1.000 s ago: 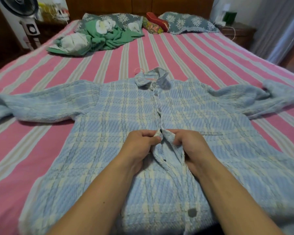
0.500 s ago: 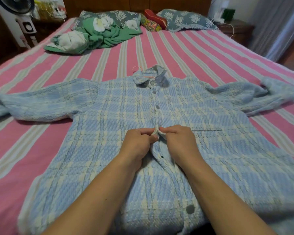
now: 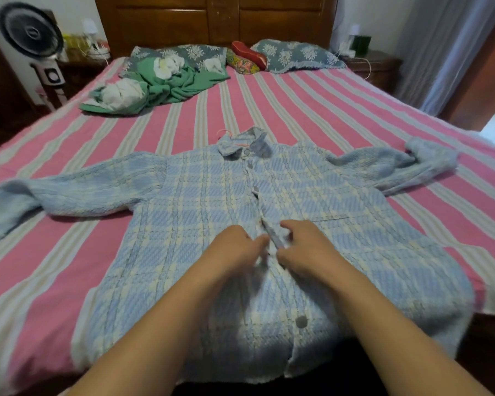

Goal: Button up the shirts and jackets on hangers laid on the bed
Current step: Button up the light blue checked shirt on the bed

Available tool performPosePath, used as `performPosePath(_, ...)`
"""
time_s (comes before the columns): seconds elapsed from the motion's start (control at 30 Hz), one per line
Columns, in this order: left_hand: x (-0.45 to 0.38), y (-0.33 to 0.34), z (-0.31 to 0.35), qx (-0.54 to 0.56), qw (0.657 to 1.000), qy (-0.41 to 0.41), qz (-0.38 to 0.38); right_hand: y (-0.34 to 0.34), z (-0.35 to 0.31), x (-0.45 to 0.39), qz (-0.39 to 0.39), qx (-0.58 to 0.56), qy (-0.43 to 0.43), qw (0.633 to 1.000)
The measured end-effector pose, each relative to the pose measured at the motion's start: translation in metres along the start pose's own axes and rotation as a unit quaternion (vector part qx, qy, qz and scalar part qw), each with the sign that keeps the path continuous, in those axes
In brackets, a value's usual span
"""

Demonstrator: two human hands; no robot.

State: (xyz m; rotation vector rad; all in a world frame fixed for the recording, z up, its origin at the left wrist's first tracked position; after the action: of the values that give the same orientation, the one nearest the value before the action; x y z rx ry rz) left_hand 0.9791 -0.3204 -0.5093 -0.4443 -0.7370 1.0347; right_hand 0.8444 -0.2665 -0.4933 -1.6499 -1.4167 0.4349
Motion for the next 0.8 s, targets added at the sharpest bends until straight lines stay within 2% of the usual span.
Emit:
performPosePath(0.03,0.009,0.003,0.0,-0.056,0.998,-0.005,-0.012,-0.001,0.006,0.01,-0.013,0.051,0.011,0.999)
performPosePath(0.1,0.017,0.015,-0.002,-0.116,0.993,-0.013,-0.015,0.001,0.011,0.028,-0.055,0.07,0.033,0.996)
performPosePath(0.17,0.015,0.023,0.002,-0.131,0.991,-0.01,-0.006,-0.001,0.015,0.034,-0.031,0.058,0.04,0.997)
performPosePath(0.23,0.012,0.021,0.009,-0.09,0.996,0.006,0.012,-0.008,0.02,0.035,0.014,0.009,0.041,0.999)
performPosePath(0.37,0.035,-0.003,0.006,0.014,0.991,0.073,0.114,-0.023,0.026,0.045,0.055,-0.211,0.03,0.975)
performPosePath(0.43,0.045,-0.002,-0.01,0.142,0.985,0.035,0.087,-0.028,0.021,0.052,0.067,-0.282,0.014,0.957)
performPosePath(0.53,0.048,0.008,-0.024,0.32,0.947,-0.024,-0.006,-0.024,0.016,0.053,0.063,-0.304,0.01,0.95)
performPosePath(0.6,0.051,0.009,-0.022,0.357,0.933,-0.03,-0.035,-0.014,0.013,0.052,0.028,-0.308,0.022,0.951)
performPosePath(0.7,0.054,0.01,-0.015,0.37,0.928,-0.01,-0.035,-0.002,0.006,0.048,-0.006,-0.316,0.037,0.948)
performPosePath(0.8,0.053,0.013,-0.015,0.373,0.927,-0.008,-0.032,0.002,0.004,0.043,-0.024,-0.379,0.051,0.924)
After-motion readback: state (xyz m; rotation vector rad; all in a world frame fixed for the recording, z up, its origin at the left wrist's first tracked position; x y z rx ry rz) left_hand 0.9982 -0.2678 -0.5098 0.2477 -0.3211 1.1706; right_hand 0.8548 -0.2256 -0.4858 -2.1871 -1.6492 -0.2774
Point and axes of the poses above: each hand's wrist, its own x-axis away from the middle knuckle, its own y-axis out of the palm, z = x × y, the point moved 5 cm from there along -x, towards the middle knuckle
